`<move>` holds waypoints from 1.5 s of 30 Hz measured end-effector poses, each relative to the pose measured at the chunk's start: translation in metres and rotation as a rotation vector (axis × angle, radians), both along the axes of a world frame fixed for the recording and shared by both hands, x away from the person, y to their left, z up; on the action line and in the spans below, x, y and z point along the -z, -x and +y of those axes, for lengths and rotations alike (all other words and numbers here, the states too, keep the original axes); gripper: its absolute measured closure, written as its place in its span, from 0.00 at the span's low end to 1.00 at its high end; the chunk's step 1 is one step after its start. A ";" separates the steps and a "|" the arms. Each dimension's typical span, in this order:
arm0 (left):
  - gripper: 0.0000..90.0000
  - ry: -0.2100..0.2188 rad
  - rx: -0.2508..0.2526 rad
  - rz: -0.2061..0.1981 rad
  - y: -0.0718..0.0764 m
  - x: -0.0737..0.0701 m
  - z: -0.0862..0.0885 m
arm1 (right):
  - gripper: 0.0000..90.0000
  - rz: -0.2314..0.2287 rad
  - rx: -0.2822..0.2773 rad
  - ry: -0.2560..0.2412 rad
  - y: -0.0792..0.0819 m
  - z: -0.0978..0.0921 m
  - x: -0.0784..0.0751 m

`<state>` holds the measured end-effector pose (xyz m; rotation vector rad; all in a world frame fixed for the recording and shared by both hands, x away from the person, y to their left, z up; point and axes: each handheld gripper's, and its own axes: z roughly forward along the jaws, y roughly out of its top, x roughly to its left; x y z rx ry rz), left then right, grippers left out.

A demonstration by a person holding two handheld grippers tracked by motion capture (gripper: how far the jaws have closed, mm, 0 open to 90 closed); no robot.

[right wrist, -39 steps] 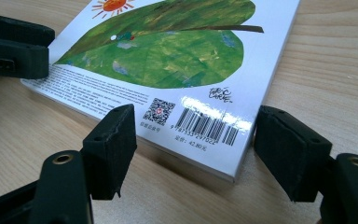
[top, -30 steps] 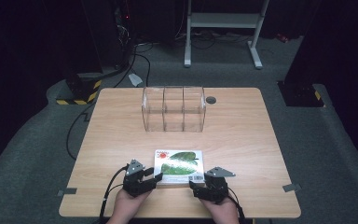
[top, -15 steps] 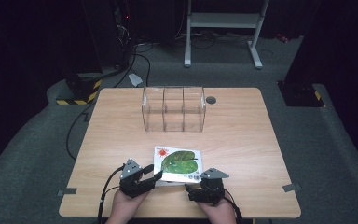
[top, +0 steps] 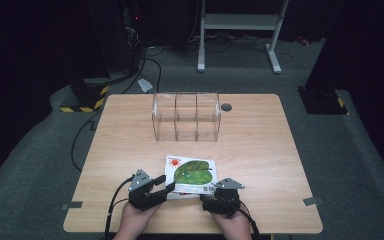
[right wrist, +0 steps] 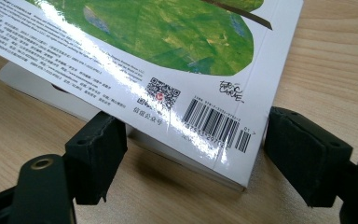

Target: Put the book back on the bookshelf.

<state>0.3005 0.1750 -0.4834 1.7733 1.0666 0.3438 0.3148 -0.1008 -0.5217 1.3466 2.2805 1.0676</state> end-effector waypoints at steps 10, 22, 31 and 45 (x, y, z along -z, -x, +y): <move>0.49 0.027 -0.019 0.061 -0.014 0.007 0.006 | 0.24 0.009 0.004 -0.008 0.000 0.000 0.000; 0.47 0.064 0.022 0.190 -0.055 0.011 -0.005 | 0.25 0.001 0.002 0.000 0.001 0.000 0.001; 0.62 0.065 0.038 0.171 -0.056 0.012 -0.003 | 0.20 0.015 -0.024 0.002 0.001 0.000 0.000; 0.74 -0.047 0.105 0.017 -0.043 0.009 -0.004 | 0.20 -0.024 -0.038 -0.089 0.005 -0.016 -0.010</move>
